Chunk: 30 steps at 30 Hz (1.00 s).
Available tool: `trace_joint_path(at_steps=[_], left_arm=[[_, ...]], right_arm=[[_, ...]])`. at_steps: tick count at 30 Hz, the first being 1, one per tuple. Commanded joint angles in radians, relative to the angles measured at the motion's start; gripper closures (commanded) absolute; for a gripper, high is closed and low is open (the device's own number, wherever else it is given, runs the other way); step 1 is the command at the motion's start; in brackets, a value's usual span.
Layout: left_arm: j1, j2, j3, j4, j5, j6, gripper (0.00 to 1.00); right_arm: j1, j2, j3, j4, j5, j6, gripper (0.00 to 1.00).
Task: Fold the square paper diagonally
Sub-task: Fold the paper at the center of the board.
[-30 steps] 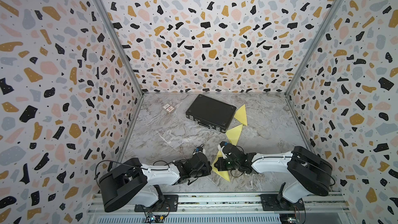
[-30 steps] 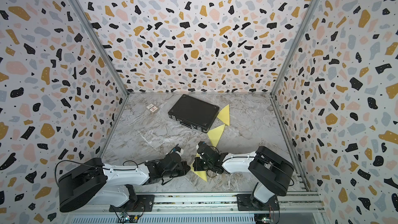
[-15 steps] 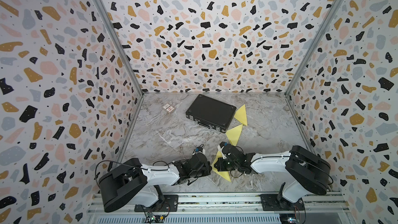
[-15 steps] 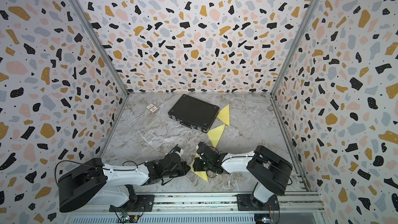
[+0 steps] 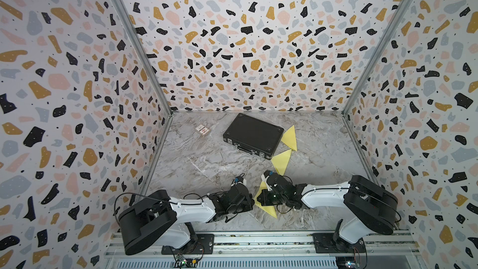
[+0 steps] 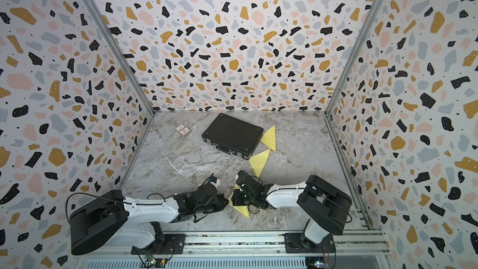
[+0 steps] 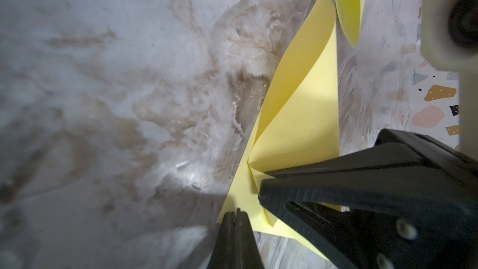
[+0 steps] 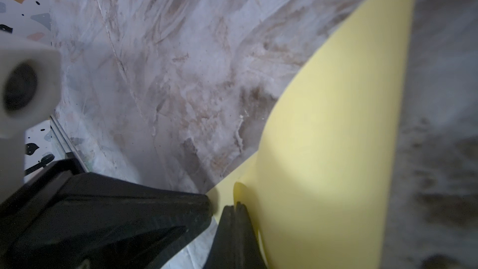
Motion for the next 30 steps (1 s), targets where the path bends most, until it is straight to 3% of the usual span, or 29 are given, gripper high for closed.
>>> trace_joint_path(at_steps=[1, 23, 30], left_arm=[[0.006, 0.030, -0.054, -0.194, -0.023, 0.000, 1.00], [0.006, 0.025, -0.062, -0.194, -0.029, -0.004, 1.00], [0.006, -0.079, -0.078, -0.264, -0.086, -0.019, 1.00]], right_arm=[[0.005, -0.034, 0.018, -0.022, 0.004, 0.000, 1.00], [0.011, -0.004, 0.015, -0.030, 0.010, -0.008, 1.00], [0.013, -0.115, 0.036, -0.096, -0.009, 0.011, 1.00]])
